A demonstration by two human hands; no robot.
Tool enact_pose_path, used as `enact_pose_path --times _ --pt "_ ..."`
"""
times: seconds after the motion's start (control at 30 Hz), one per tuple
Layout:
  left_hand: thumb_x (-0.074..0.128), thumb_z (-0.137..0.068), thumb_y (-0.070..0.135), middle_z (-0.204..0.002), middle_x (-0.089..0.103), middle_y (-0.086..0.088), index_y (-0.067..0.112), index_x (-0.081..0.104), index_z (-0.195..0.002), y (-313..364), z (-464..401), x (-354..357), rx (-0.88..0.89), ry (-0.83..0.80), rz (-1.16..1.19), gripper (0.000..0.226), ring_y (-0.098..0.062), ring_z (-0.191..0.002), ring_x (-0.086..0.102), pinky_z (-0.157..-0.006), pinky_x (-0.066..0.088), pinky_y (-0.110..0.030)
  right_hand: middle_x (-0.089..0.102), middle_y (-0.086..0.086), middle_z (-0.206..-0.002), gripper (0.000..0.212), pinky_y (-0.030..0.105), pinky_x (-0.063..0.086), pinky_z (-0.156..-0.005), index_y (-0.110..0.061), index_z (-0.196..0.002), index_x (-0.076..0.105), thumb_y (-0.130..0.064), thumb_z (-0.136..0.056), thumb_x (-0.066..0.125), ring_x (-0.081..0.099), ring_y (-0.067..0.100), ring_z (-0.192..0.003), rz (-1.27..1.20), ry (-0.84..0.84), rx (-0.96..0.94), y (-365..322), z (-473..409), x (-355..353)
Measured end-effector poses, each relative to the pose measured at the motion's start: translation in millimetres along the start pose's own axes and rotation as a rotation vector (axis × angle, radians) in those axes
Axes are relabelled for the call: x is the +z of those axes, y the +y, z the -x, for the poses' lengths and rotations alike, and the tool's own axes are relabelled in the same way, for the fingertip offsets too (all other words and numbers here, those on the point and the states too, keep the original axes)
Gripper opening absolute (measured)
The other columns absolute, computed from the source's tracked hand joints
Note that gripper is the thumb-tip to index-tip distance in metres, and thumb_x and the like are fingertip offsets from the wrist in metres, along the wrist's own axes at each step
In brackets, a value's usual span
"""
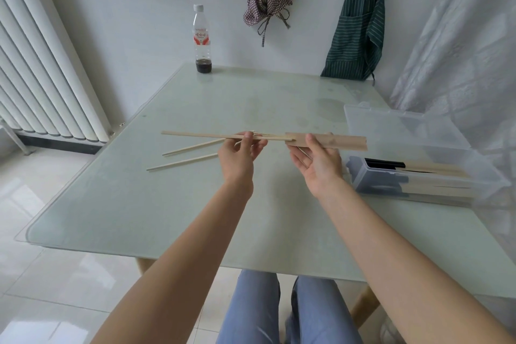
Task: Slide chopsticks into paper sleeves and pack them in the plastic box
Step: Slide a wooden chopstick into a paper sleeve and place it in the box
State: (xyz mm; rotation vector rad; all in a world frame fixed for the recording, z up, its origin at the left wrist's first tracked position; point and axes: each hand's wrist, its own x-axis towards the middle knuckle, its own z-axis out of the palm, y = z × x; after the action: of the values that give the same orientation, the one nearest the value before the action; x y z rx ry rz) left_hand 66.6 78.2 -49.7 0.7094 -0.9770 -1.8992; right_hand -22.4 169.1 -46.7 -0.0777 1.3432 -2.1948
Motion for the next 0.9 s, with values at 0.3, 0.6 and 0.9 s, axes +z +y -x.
enact_pose_path --times 0.3,0.6,0.9 --pt "0.052 -0.095 0.005 -0.076 0.058 -0.009 0.006 0.054 -0.082 0.8 1.8 2.1 -0.008 -0.029 -0.002 0.013 -0.009 -0.058 0.067 -0.074 0.057 -0.019 0.069 0.008 -0.096 0.006 0.026 0.051 -0.076 -0.016 -0.087 0.061 -0.017 -0.093 0.057 0.068 0.018 -0.083 -0.002 -0.034 0.009 1.5 1.5 1.5" --pt "0.057 -0.093 0.014 -0.081 0.066 -0.010 0.006 0.051 -0.090 4.6 3.1 -0.2 -0.091 0.010 0.035 0.011 -0.014 -0.065 0.069 -0.071 0.058 -0.022 0.069 0.007 -0.094 0.004 0.023 0.052 -0.074 -0.015 -0.088 0.062 -0.014 -0.091 0.059 0.069 0.016 -0.077 -0.008 -0.019 -0.021 -1.7 2.5 1.4" --pt "0.058 -0.093 0.014 -0.077 0.068 -0.007 0.003 0.065 -0.082 4.4 6.1 -1.9 -0.141 -0.037 -0.067 0.016 -0.008 -0.062 0.070 -0.067 0.056 -0.016 0.068 0.007 -0.095 0.005 0.023 0.051 -0.077 -0.015 -0.086 0.062 -0.013 -0.091 0.059 0.069 0.018 -0.080 -0.016 -0.021 -0.019 0.2 6.2 -2.6"
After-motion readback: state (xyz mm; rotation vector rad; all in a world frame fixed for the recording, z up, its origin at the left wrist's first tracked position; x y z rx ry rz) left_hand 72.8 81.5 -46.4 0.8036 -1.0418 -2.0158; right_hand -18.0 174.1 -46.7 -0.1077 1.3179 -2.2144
